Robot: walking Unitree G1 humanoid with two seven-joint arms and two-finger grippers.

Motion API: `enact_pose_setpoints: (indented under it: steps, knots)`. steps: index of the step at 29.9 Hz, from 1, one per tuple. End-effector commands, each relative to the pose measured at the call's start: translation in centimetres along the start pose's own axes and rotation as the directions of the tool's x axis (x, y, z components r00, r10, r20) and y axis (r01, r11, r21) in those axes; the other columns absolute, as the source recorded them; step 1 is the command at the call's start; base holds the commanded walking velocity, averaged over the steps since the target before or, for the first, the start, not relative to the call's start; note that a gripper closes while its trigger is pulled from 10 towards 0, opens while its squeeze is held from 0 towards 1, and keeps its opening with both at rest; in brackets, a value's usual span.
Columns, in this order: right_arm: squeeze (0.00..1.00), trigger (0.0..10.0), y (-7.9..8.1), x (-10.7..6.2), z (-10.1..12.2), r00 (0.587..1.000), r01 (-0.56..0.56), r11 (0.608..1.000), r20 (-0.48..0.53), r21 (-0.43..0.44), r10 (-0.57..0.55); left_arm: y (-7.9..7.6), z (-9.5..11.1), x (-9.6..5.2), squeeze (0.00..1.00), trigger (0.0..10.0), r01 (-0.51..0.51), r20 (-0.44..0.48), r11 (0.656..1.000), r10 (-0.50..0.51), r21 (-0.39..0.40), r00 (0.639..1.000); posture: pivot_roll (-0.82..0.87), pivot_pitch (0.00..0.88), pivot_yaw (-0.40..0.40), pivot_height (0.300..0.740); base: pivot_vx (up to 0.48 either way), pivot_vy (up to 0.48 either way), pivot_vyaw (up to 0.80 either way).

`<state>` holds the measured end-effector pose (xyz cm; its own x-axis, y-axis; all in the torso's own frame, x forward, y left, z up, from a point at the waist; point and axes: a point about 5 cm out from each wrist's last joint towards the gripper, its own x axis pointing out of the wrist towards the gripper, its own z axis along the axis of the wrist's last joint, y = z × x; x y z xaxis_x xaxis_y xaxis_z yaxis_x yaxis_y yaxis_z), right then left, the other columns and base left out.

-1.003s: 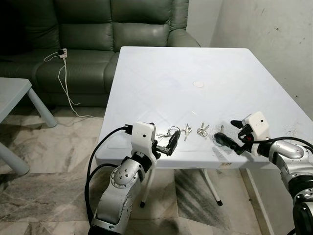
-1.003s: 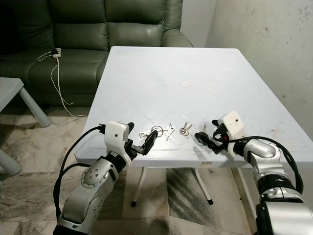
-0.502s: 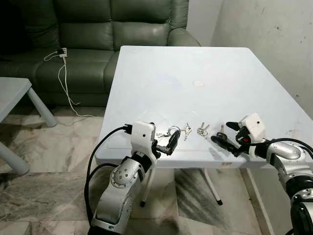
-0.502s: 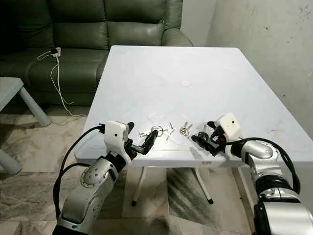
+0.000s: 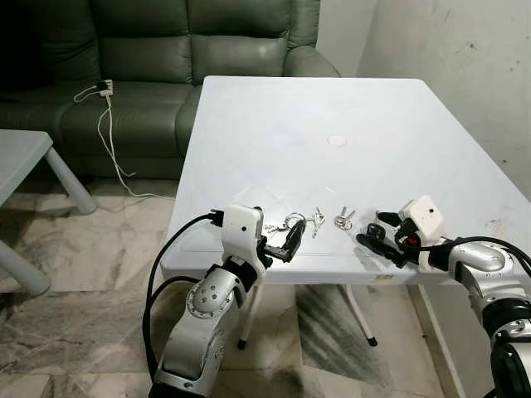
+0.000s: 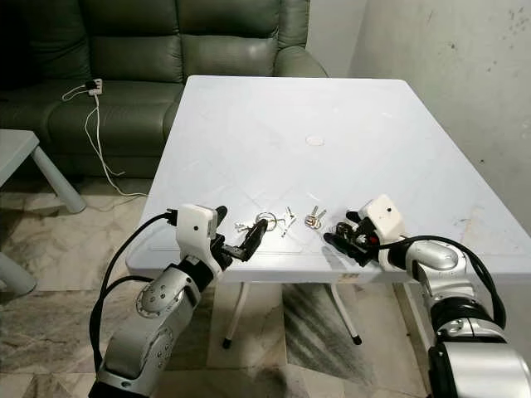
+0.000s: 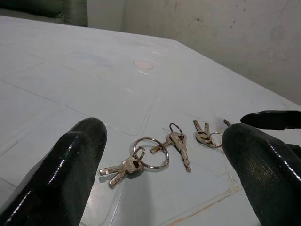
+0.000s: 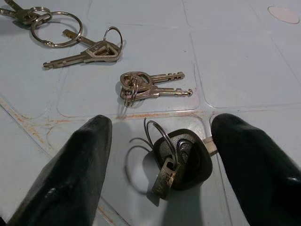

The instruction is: Hang keys on a hook

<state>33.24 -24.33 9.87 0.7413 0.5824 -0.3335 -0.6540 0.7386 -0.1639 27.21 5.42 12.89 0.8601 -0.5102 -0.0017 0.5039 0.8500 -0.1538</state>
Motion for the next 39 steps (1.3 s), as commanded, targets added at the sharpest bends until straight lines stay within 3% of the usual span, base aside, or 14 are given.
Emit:
enact_pose_setpoints:
  steps: [1,12,13,14,15,33,34,35,36,39]
  knots:
    - [0.0,0.0,-0.1,-0.2,-0.1,1.0,-0.009,1.0,-0.019,-0.012,0.009,-1.1,0.2,0.0,0.0,10.0,0.014,0.017,0.999,-0.013,-0.037,1.0,0.0,0.06,-0.078,0.74,0.0,0.0,0.0]
    - [0.0,0.0,-0.5,-0.5,-0.2,0.999,-0.002,1.0,-0.039,-0.018,0.002,-1.2,0.2,0.0,0.0,10.0,0.015,0.017,0.999,-0.014,-0.039,1.0,0.0,0.06,-0.079,0.74,0.0,0.0,0.0]
    - [0.0,3.2,-0.5,-0.6,-0.2,0.999,-0.001,1.0,-0.041,-0.018,0.0,-1.2,0.2,0.0,0.0,10.0,0.015,0.018,0.999,-0.014,-0.039,1.0,0.0,0.06,-0.078,0.74,0.0,0.0,0.0]
    - [0.0,8.3,-0.5,-0.6,-0.2,0.999,0.002,1.0,-0.044,-0.021,-0.003,-1.2,0.2,0.0,0.0,10.0,0.015,0.018,0.999,-0.014,-0.039,1.0,0.0,0.06,-0.078,0.74,0.0,0.0,0.0]
    - [0.0,10.0,-0.6,-0.7,-0.2,0.999,0.005,1.0,-0.045,-0.021,-0.006,-1.2,0.2,0.0,0.0,10.0,0.016,0.018,0.999,-0.015,-0.038,1.0,0.0,0.06,-0.077,0.74,0.0,0.0,0.0]
    - [0.0,9.8,-1.4,-1.5,0.1,1.0,0.015,1.0,-0.009,0.01,-0.015,-1.4,0.2,0.1,0.0,10.0,0.025,0.019,0.999,-0.024,-0.038,1.0,0.0,0.057,-0.073,0.74,0.0,0.0,0.0]
    - [0.0,7.8,-1.4,-1.5,0.2,1.0,0.015,1.0,-0.007,0.011,-0.015,-1.4,0.2,0.1,0.0,10.0,0.026,0.019,0.999,-0.025,-0.038,1.0,0.0,0.056,-0.073,0.74,0.0,0.0,0.0]
    - [0.0,1.3,-1.4,-1.5,0.2,1.0,0.015,1.0,-0.007,0.013,-0.015,-1.5,0.2,0.1,0.0,10.0,0.026,0.019,0.999,-0.025,-0.038,1.0,0.0,0.056,-0.073,0.74,0.0,0.0,0.0]
    - [0.0,0.0,-1.4,-1.5,0.2,1.0,0.016,1.0,-0.007,0.014,-0.016,-1.5,0.2,0.1,0.0,10.0,0.027,0.019,0.999,-0.026,-0.039,0.999,0.0,0.056,-0.073,0.74,0.0,0.0,0.0]
    - [0.0,0.0,-1.4,-1.5,0.2,1.0,0.016,1.0,-0.008,0.013,-0.016,-1.6,0.2,0.1,0.0,10.0,0.029,0.022,0.999,-0.028,-0.041,0.999,0.0,0.056,-0.073,0.74,0.0,0.0,0.0]
